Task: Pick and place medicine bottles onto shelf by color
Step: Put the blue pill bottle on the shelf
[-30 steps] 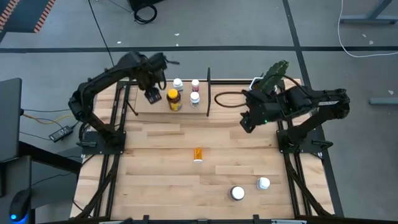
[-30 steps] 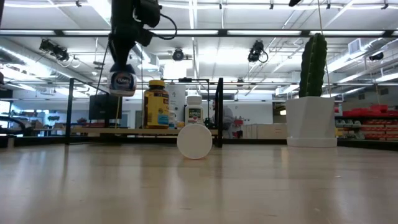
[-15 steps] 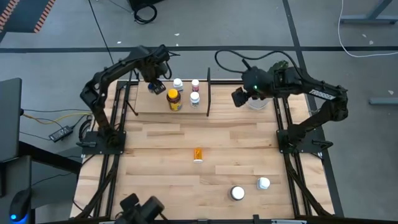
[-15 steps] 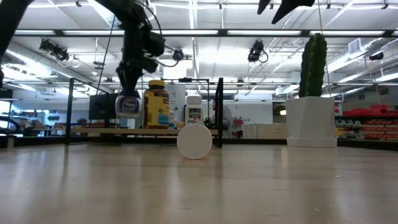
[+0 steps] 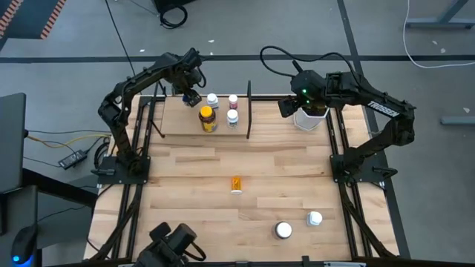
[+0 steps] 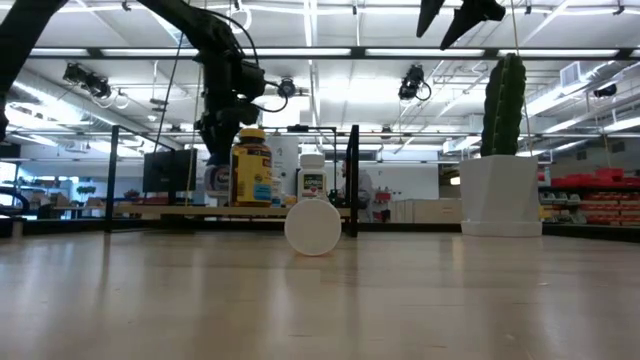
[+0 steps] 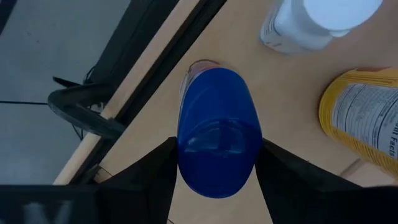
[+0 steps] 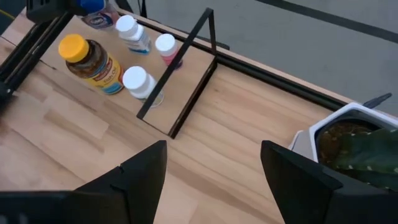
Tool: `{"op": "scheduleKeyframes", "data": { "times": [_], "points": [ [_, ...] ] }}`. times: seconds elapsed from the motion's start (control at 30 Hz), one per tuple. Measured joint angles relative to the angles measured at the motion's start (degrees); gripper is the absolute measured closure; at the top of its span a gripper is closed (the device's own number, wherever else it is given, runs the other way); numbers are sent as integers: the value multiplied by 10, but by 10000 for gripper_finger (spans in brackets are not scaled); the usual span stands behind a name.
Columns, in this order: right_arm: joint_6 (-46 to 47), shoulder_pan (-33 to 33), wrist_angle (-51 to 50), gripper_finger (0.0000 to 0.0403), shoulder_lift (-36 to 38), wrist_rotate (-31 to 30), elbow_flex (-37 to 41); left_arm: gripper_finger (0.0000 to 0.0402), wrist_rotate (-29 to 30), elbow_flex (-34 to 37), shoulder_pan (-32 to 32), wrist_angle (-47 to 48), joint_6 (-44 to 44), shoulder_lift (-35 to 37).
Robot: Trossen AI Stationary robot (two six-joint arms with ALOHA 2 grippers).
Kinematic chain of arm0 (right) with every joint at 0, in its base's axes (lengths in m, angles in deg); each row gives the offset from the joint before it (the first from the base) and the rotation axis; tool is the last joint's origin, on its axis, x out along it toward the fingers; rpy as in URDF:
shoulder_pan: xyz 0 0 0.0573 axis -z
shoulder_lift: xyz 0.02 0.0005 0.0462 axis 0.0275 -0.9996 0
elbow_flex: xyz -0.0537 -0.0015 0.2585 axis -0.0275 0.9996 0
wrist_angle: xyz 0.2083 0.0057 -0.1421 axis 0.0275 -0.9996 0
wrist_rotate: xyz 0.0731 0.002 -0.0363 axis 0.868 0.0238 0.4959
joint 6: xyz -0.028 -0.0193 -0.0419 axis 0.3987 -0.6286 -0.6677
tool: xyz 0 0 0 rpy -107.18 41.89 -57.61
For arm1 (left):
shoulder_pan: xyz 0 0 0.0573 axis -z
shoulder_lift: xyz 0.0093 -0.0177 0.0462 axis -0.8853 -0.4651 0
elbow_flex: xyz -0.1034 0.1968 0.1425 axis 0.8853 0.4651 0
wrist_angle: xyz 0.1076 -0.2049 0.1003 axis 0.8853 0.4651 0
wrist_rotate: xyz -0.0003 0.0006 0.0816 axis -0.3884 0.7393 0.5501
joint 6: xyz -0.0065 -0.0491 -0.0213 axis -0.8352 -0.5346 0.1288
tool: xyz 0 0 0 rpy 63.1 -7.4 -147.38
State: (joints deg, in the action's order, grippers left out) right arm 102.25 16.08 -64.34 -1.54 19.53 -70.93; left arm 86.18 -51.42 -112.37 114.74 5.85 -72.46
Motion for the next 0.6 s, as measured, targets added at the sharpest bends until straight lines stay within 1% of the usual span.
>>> {"op": "scheduleKeyframes", "data": {
  "times": [0.17, 0.37, 0.6],
  "points": [
    [-3, 2, 0, 137, 0, 0, 0, 203, -13, 0, 0, 0, -3, -10],
    [0, 1, 0, 137, 0, 0, 0, 189, -13, 0, 2, 5, -4, -25],
    [6, 0, 0, 137, 0, 10, 0, 195, -13, 0, 2, 7, -13, -26]
  ]
}}
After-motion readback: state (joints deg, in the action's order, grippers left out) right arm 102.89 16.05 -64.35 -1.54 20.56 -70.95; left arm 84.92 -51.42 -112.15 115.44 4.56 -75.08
